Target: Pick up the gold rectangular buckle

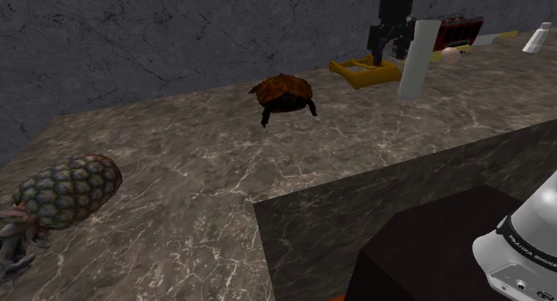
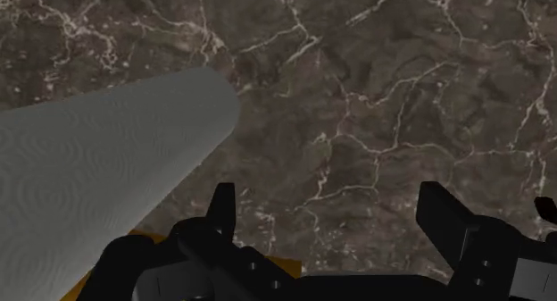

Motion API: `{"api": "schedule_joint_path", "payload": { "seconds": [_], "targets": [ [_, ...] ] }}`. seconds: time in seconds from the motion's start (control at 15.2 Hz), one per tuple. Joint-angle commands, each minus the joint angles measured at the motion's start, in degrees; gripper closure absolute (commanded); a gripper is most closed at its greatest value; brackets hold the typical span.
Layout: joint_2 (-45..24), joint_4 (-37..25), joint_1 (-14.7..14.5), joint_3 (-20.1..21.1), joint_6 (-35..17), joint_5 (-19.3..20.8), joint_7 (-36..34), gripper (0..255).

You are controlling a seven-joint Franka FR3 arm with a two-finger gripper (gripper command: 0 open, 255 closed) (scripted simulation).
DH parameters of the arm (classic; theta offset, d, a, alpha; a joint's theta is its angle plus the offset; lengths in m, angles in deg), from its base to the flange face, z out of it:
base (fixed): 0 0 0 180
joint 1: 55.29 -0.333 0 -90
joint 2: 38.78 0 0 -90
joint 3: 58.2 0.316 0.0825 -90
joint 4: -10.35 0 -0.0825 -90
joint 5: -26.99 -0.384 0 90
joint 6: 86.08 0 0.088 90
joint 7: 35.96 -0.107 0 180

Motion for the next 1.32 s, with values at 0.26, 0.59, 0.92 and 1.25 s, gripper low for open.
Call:
{"api": "schedule_joint_path", "payload": {
  "seconds": [0.26,0.59,0.92,1.25],
  "targets": [
    [-12.9,-11.6,1.9,-1.9,-0.6,0.4,-0.6,0],
    [-24.2,-23.9,3.6,-3.5,1.0,0.1,-1.0,0],
    [-36.7,-39.7,5.7,-4.8,4.8,-0.7,-1.4,0],
    [-40.9,-43.0,6.5,-5.1,4.2,-1.1,-1.6,0]
  ]
}}
